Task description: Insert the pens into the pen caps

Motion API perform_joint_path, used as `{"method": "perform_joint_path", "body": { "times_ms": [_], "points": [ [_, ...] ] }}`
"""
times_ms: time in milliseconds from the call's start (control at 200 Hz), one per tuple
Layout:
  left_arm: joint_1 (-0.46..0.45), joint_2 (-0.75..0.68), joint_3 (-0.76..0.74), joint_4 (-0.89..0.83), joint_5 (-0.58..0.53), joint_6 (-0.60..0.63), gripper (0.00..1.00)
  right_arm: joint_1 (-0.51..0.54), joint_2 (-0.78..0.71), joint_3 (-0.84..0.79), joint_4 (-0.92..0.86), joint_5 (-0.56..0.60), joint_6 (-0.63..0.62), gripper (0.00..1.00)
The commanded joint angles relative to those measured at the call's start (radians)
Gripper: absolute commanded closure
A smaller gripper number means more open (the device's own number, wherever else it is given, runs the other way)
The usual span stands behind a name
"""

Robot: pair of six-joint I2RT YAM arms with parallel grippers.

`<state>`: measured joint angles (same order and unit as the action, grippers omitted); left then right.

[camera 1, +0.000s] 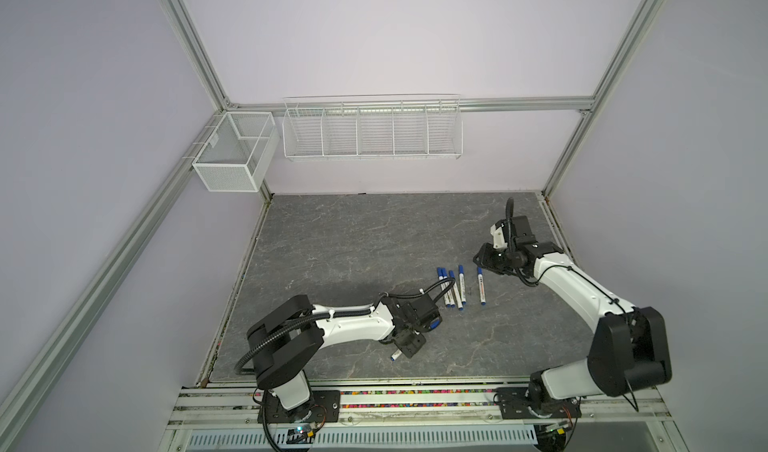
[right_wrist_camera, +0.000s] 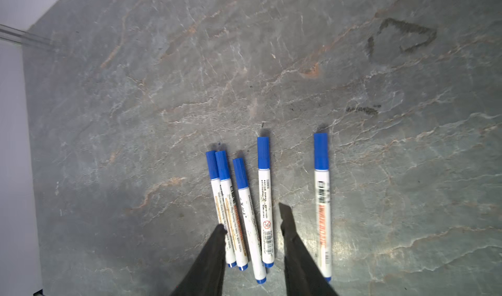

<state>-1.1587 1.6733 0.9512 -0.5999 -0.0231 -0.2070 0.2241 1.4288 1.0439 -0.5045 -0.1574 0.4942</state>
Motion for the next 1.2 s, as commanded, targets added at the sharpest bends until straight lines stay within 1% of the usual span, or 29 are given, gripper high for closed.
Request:
{"method": "perform_joint_path", "body": {
  "times_ms": [0,20,70,185,220,345,455,535,590,740,790,875,1000,1105,1195],
  "points": [
    [-0.003,-0.01,-0.007,0.023,-0.002,0.009,0.98,-0.003,-0.056,-0.019,-0.031,-0.043,0.001,0.6],
    [-0.002,-0.018,-0.009,0.036,-0.006,0.009,1.0,-0.003,-0.062,-0.021,-0.035,-0.048,-0.004,0.6],
    [0.005,-0.042,-0.01,0.073,-0.007,0.004,1.0,-0.003,-0.08,-0.033,-0.046,-0.044,-0.012,0.59],
    [0.04,-0.094,0.005,0.165,0.023,-0.015,1.0,-0.012,-0.101,-0.084,-0.066,0.082,0.02,0.55],
    [0.053,-0.108,0.012,0.195,0.036,-0.021,1.0,-0.056,-0.094,-0.098,-0.07,0.108,0.039,0.54],
    [0.1,-0.153,0.023,0.294,0.088,-0.049,1.0,-0.133,-0.064,-0.156,-0.036,0.216,0.108,0.52],
    [0.117,-0.187,0.026,0.335,0.082,-0.078,1.0,-0.218,-0.025,-0.197,0.018,0.246,0.132,0.52],
    [0.117,-0.195,0.024,0.335,0.077,-0.08,1.0,-0.266,0.031,-0.195,0.051,0.216,0.11,0.52],
    [0.117,-0.192,0.02,0.329,0.075,-0.08,1.0,-0.287,0.081,-0.182,0.067,0.159,0.082,0.52],
    [0.117,-0.178,-0.002,0.33,0.09,-0.099,1.0,-0.286,0.172,-0.191,0.124,0.03,0.049,0.53],
    [0.117,-0.179,-0.012,0.337,0.095,-0.106,1.0,-0.269,0.187,-0.198,0.132,0.011,0.052,0.54],
    [0.117,-0.186,-0.021,0.347,0.095,-0.112,1.0,-0.231,0.193,-0.207,0.129,0.014,0.054,0.55],
    [0.117,-0.188,-0.022,0.354,0.102,-0.106,1.0,-0.171,0.183,-0.213,0.136,-0.021,0.066,0.55],
    [0.117,-0.173,-0.016,0.354,0.106,-0.103,1.0,-0.112,0.175,-0.196,0.117,-0.022,0.064,0.56],
    [0.117,-0.156,-0.008,0.354,0.114,-0.101,1.0,-0.083,0.155,-0.191,0.105,-0.024,0.067,0.56]
  ]
}}
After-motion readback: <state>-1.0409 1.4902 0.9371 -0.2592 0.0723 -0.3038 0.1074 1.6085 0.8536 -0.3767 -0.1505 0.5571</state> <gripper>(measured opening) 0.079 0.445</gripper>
